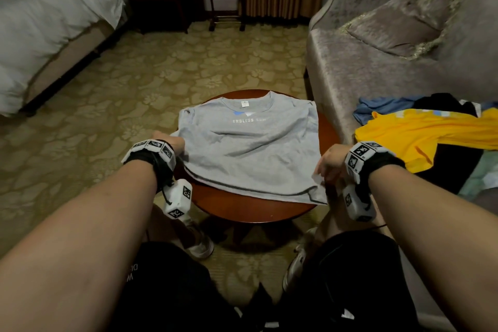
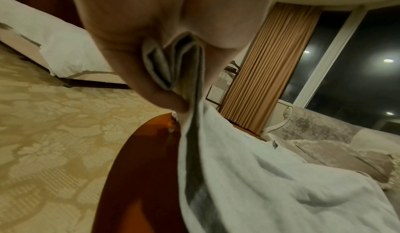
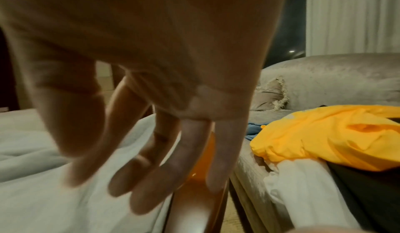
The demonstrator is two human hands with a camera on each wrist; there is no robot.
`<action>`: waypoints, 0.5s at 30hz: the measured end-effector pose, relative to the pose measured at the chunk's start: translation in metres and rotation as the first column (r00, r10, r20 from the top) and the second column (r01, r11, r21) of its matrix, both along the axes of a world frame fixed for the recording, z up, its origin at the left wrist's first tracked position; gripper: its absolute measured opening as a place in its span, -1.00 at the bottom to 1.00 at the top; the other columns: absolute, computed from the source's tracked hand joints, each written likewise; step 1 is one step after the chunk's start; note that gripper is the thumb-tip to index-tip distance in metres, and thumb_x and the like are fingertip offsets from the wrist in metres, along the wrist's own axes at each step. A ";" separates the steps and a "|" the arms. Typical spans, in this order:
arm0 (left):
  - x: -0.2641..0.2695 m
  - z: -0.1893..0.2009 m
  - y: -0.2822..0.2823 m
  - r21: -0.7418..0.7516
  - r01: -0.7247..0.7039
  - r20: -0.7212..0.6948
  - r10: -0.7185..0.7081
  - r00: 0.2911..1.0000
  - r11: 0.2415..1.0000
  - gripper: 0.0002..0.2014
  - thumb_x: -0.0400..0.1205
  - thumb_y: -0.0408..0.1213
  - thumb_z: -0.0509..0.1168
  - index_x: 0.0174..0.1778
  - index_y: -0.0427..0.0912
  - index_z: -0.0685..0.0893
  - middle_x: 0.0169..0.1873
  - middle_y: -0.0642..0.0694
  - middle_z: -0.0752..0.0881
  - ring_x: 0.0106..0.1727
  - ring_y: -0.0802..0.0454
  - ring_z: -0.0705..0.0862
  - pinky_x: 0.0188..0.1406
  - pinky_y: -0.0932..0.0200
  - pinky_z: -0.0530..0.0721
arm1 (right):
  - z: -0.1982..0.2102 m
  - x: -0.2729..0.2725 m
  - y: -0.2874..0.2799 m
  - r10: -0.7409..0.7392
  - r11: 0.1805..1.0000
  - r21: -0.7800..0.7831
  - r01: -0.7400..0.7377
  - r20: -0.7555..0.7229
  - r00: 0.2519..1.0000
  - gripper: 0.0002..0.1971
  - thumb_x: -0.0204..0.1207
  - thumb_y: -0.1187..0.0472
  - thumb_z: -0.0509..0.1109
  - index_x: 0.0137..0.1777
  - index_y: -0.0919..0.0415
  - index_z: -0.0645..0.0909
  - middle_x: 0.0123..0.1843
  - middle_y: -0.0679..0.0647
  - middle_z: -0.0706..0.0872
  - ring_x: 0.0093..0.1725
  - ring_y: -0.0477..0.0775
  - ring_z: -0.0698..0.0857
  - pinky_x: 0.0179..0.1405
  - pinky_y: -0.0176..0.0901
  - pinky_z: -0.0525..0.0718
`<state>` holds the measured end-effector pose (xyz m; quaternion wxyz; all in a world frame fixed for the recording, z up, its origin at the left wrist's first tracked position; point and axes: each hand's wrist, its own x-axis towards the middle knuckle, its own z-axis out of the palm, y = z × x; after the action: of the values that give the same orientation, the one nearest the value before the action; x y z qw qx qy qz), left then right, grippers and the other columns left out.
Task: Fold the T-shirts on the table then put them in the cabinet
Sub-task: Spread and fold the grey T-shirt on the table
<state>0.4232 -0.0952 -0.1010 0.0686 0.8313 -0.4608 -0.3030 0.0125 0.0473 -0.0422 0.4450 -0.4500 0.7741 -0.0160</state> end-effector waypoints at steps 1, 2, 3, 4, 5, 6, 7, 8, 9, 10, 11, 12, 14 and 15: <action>-0.012 0.018 0.016 -0.020 0.030 0.000 -0.030 1.000 0.999 -0.24 0.18 -0.05 0.46 0.31 -0.33 0.59 0.16 -0.33 0.70 0.03 -0.31 0.70 0.01 -0.09 0.72 | -0.002 -0.001 0.000 -0.060 0.998 -0.035 0.060 -0.006 0.998 -0.87 0.53 0.43 0.37 -0.18 0.49 0.69 -0.40 0.17 0.76 -0.38 0.14 0.70 -0.37 -0.11 0.72; -0.026 0.042 0.041 -0.030 0.061 -0.009 -0.061 0.998 0.998 -0.32 0.29 -0.04 0.41 0.30 -0.34 0.60 0.17 -0.34 0.69 0.02 -0.30 0.69 0.00 -0.04 0.71 | -0.004 -0.002 -0.001 -0.098 0.994 -0.051 0.096 -0.029 0.995 -0.80 0.56 0.33 0.39 -0.21 0.48 0.68 -0.43 0.18 0.76 -0.34 0.20 0.73 -0.25 -0.01 0.77; -0.033 0.052 0.051 -0.024 0.075 -0.010 -0.075 0.997 0.997 -0.39 0.38 -0.06 0.37 0.30 -0.35 0.60 0.18 -0.35 0.68 0.00 -0.30 0.67 -0.06 0.01 0.68 | -0.010 -0.006 -0.003 -0.125 0.990 -0.069 0.121 -0.049 0.991 -0.73 0.59 0.22 0.39 -0.20 0.46 0.68 -0.37 0.23 0.77 -0.27 0.27 0.75 -0.13 0.07 0.78; -0.037 0.056 0.056 -0.016 0.094 0.003 -0.094 0.996 0.995 -0.45 0.45 -0.08 0.35 0.29 -0.35 0.60 0.18 -0.36 0.67 -0.03 -0.29 0.65 -0.12 0.04 0.63 | -0.012 -0.007 -0.003 -0.132 0.991 -0.041 0.129 -0.068 0.989 -0.68 0.59 0.13 0.39 -0.14 0.46 0.69 -0.28 0.27 0.79 -0.23 0.29 0.76 -0.10 0.10 0.77; -0.040 0.060 0.060 -0.010 0.103 0.010 -0.103 0.995 0.995 -0.50 0.48 -0.11 0.34 0.27 -0.35 0.61 0.17 -0.36 0.67 -0.07 -0.28 0.64 -0.16 0.04 0.61 | -0.015 -0.007 -0.002 -0.133 0.991 -0.006 0.133 -0.053 0.990 -0.61 0.59 0.05 0.39 -0.04 0.47 0.69 -0.20 0.29 0.79 -0.21 0.29 0.76 -0.10 0.07 0.76; -0.041 0.062 0.062 -0.007 0.110 0.020 -0.110 0.994 0.994 -0.54 0.48 -0.15 0.34 0.23 -0.36 0.62 0.13 -0.35 0.68 -0.09 -0.27 0.63 -0.16 0.03 0.61 | -0.017 -0.005 -0.002 -0.101 0.994 0.037 0.104 -0.079 0.992 -0.52 0.57 -0.05 0.38 0.06 0.48 0.67 -0.13 0.28 0.80 -0.16 0.28 0.76 -0.04 0.06 0.74; -0.042 0.062 0.063 -0.008 0.111 0.021 -0.111 0.994 0.994 -0.57 0.48 -0.19 0.36 0.21 -0.37 0.63 0.06 -0.34 0.70 -0.11 -0.25 0.64 -0.13 0.01 0.64 | -0.022 -0.006 -0.002 -0.045 0.996 0.071 0.055 -0.129 0.991 -0.40 0.54 -0.17 0.37 0.16 0.47 0.64 -0.03 0.24 0.79 -0.06 0.26 0.75 0.08 0.06 0.71; -0.044 0.064 0.063 -0.016 0.115 0.020 -0.115 0.993 0.993 -0.60 0.48 -0.22 0.36 0.18 -0.37 0.64 -0.02 -0.31 0.70 -0.14 -0.23 0.65 -0.10 -0.02 0.67 | -0.021 -0.005 -0.001 0.048 0.993 0.119 -0.021 -0.223 0.974 -0.29 0.50 -0.29 0.33 0.26 0.42 0.60 0.10 0.21 0.75 0.08 0.24 0.72 0.19 0.05 0.66; -0.044 0.063 0.062 -0.016 0.121 0.020 -0.121 0.992 0.993 -0.62 0.50 -0.24 0.36 0.17 -0.38 0.63 -0.10 -0.28 0.69 -0.17 -0.21 0.65 -0.08 -0.03 0.65 | -0.024 -0.002 -0.001 0.118 0.988 0.136 -0.079 -0.309 0.944 -0.17 0.44 -0.40 0.30 0.37 0.36 0.54 0.27 0.22 0.68 0.22 0.24 0.66 0.24 0.03 0.61; -0.045 0.064 0.063 -0.015 0.125 0.018 -0.125 0.992 0.992 -0.64 0.54 -0.25 0.35 0.19 -0.39 0.62 -0.12 -0.26 0.67 -0.20 -0.19 0.63 -0.09 -0.01 0.63 | -0.030 -0.003 -0.004 0.174 0.980 0.154 -0.125 -0.365 0.914 -0.06 0.34 -0.50 0.30 0.43 0.32 0.49 0.38 0.21 0.61 0.29 0.23 0.61 0.24 0.01 0.56; -0.045 0.061 0.062 -0.011 0.122 0.015 -0.122 0.992 0.992 -0.63 0.57 -0.26 0.34 0.24 -0.39 0.60 -0.11 -0.26 0.65 -0.22 -0.17 0.61 -0.10 0.01 0.61 | -0.035 -0.001 -0.002 0.228 0.969 0.186 -0.166 -0.393 0.891 0.04 0.18 -0.57 0.35 0.41 0.29 0.51 0.42 0.20 0.59 0.27 0.21 0.62 0.19 -0.01 0.55; -0.045 0.061 0.062 -0.011 0.123 0.011 -0.123 0.992 0.992 -0.61 0.59 -0.27 0.33 0.29 -0.38 0.57 -0.09 -0.27 0.64 -0.26 -0.15 0.59 -0.13 0.03 0.59 | -0.039 0.001 -0.001 0.263 0.959 0.207 -0.194 -0.396 0.880 0.09 -0.02 -0.62 0.42 0.30 0.28 0.59 0.37 0.19 0.63 0.11 0.16 0.67 0.08 -0.07 0.57; -0.043 0.057 0.061 -0.013 0.118 -0.008 -0.118 0.993 0.993 -0.58 0.61 -0.29 0.31 0.36 -0.38 0.53 -0.10 -0.26 0.62 -0.33 -0.09 0.54 -0.21 0.05 0.53 | -0.042 0.004 0.003 0.265 0.962 0.176 -0.210 -0.408 0.873 -0.09 0.02 -0.53 0.50 0.10 0.27 0.69 0.13 0.13 0.74 -0.25 0.04 0.62 -0.24 -0.19 0.57; -0.042 0.054 0.059 -0.008 0.119 -0.007 -0.119 0.993 0.993 -0.57 0.62 -0.28 0.30 0.38 -0.38 0.51 -0.09 -0.25 0.60 -0.35 -0.07 0.52 -0.23 0.06 0.51 | -0.041 0.003 0.003 0.243 0.969 0.148 -0.198 -0.411 0.879 -0.24 0.23 -0.42 0.48 0.11 0.27 0.69 0.06 0.12 0.75 -0.24 0.05 0.64 -0.26 -0.19 0.59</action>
<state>0.3814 -0.0363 -0.0472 0.0553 0.8010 -0.5102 -0.3082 0.0155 0.0504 -0.0830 0.2865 -0.5044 0.7960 0.1729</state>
